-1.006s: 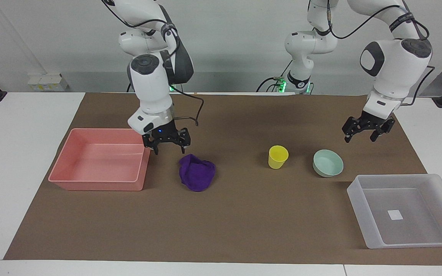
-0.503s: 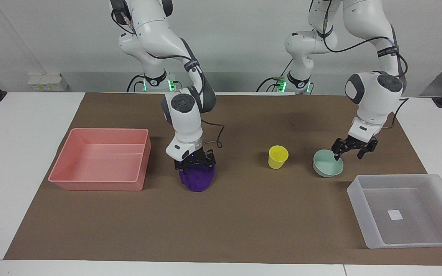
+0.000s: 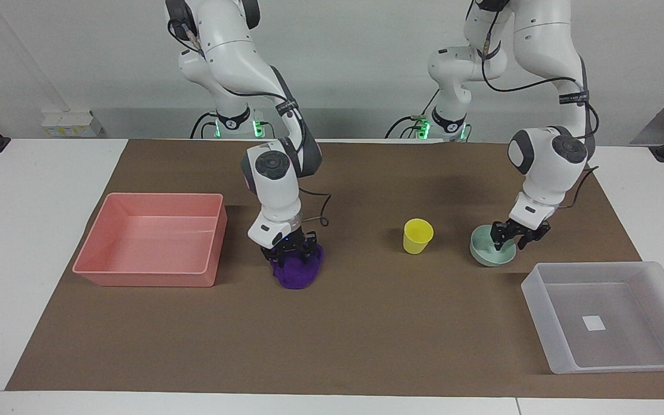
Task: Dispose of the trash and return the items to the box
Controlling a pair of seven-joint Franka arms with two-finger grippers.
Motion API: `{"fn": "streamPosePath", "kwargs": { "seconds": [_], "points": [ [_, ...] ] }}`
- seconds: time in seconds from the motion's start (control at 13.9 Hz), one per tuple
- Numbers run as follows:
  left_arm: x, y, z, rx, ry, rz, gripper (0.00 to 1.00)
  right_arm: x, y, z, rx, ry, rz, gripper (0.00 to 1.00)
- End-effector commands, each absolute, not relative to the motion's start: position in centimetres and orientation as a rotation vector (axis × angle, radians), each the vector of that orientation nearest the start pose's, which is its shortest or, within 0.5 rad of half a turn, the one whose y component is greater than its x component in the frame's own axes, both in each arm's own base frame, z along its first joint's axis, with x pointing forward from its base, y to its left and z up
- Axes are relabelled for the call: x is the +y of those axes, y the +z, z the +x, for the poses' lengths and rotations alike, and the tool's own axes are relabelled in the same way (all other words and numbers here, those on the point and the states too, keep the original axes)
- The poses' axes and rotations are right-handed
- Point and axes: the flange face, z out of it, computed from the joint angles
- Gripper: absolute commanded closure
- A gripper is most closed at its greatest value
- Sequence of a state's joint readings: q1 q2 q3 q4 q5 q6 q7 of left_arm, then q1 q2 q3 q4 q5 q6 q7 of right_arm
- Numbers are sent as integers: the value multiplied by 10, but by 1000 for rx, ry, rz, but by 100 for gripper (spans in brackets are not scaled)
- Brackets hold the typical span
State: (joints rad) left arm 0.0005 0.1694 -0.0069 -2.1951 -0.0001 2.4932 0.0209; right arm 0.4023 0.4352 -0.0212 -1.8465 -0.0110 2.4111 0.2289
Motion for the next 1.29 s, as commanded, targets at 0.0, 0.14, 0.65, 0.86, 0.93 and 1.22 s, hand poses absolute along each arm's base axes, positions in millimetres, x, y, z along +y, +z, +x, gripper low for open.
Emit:
{"fn": "streamPosePath", "kwargs": {
  "seconds": [0.0, 0.14, 0.65, 0.86, 0.93, 1.22],
  "points": [
    [-5, 322, 561, 71, -235, -3126, 100, 236, 307, 597, -253, -139, -3118, 100],
    [-4, 331, 562, 69, -254, -3125, 100, 233, 320, 594, -245, -91, -3134, 100],
    [7, 429, 597, 59, -240, -3121, 100, 205, 435, 584, -107, -76, -3143, 100],
    [34, 454, 627, 2, -329, -3107, 100, 182, 495, 584, -52, -53, -3151, 100],
    [46, 459, 637, -27, -354, -3101, 100, 174, 516, 584, -41, -48, -3152, 100],
    [91, 467, 696, -114, -384, -3088, 100, 123, 585, 574, -70, -18, -3175, 100]
  ]
}}
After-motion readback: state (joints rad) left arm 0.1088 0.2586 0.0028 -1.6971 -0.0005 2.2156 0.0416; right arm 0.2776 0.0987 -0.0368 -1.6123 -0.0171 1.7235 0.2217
